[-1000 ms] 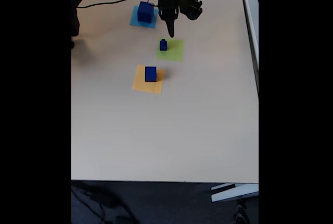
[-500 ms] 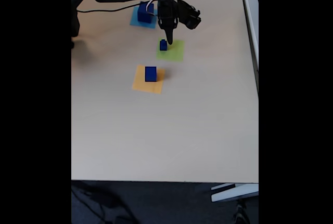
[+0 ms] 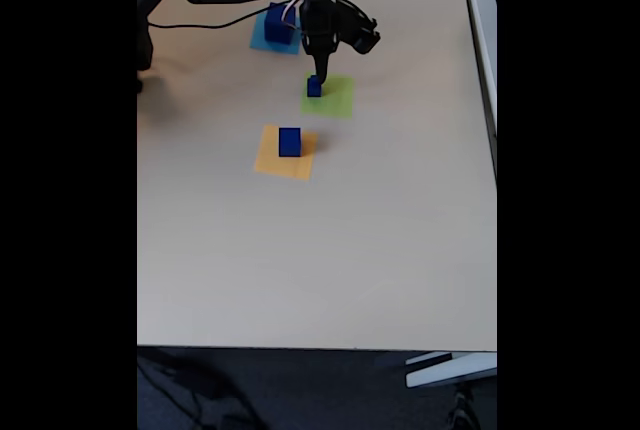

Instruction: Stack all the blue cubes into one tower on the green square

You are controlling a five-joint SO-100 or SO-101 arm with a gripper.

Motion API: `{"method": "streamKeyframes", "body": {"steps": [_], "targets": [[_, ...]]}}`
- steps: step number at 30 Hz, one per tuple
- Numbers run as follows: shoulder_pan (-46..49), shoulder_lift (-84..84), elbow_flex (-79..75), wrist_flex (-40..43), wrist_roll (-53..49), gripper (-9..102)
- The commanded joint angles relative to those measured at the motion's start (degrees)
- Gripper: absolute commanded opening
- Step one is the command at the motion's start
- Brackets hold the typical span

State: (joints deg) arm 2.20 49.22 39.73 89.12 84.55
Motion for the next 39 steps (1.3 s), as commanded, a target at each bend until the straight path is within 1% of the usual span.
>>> {"method": "streamKeyframes", "body": {"steps": [1,16,29,39], "targets": [[0.2,1.3,-0.4,0.4,-0.8,23],[0.6,0.5,1.4,0.4,-2.5,21],[2.1,0.3,2.6,-1.1,-4.7,20],[2.2,0.4,3.6,-2.0,-4.5,17]]}}
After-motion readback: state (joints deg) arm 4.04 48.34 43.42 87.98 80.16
